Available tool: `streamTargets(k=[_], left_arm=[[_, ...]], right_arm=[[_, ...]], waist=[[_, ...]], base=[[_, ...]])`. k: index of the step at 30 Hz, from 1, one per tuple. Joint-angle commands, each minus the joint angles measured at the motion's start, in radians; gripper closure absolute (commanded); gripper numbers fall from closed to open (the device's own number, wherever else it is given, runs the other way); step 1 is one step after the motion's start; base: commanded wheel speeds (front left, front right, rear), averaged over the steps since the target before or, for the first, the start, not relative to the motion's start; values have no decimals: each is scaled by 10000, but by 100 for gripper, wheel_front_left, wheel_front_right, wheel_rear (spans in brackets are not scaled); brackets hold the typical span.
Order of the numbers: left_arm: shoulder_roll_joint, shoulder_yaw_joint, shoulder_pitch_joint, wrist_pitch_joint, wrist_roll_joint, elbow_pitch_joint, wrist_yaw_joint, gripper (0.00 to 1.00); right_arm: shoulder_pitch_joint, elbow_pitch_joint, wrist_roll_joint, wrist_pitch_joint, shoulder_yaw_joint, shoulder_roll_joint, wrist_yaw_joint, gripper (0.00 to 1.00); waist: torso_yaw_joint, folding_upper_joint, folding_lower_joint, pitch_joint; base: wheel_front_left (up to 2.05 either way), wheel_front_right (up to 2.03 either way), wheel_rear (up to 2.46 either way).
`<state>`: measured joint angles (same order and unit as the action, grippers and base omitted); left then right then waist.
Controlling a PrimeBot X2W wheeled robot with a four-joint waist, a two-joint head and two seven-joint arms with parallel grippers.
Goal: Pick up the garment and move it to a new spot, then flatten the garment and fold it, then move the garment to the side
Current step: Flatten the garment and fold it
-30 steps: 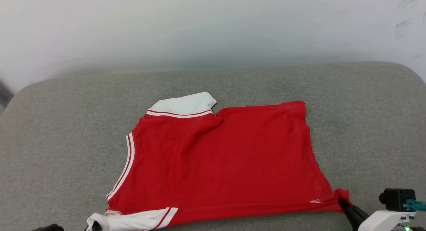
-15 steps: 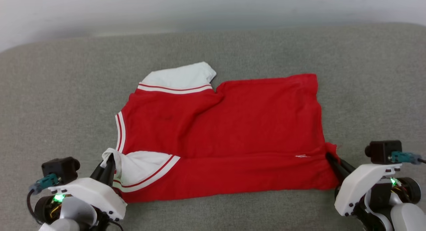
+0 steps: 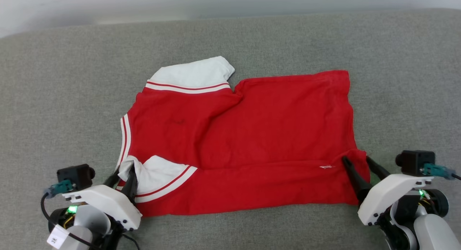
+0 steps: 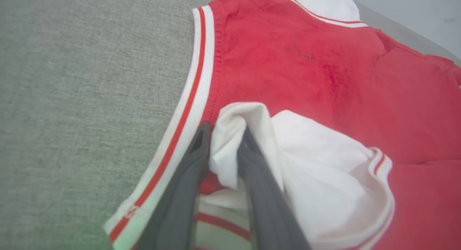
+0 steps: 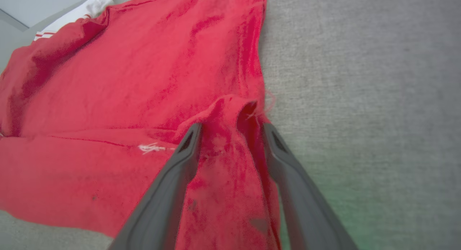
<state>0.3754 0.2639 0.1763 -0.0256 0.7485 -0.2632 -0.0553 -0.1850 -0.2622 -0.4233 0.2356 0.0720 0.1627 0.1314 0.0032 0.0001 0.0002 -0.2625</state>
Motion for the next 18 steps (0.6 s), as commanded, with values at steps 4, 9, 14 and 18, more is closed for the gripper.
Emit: streamTargets(k=[4,9,14,18], left_arm=[[559,-217,-29,-263,-45,140,-132,0],[1497,-408,-360,-1283,91,717,-280,0],[2421,-499,-998,-3172,787,1591,-308,0],[2963,-595,-1756,-4585,1476,2609,-542,0]], right_arm=[[203,309,141,-950,-136,50,-10,0],[380,873,244,-1359,-241,-95,-10,0],[565,1410,390,-1261,-361,-241,-10,0],[778,1796,509,-1155,-383,-351,-10,0]], waist=[[-42,-1,-2,486],[-229,-1,-2,869],[-528,-1,-2,1066],[-753,-1,-2,1044]], base=[[0,0,0],[0,0,0],[0,0,0],[0,0,0]])
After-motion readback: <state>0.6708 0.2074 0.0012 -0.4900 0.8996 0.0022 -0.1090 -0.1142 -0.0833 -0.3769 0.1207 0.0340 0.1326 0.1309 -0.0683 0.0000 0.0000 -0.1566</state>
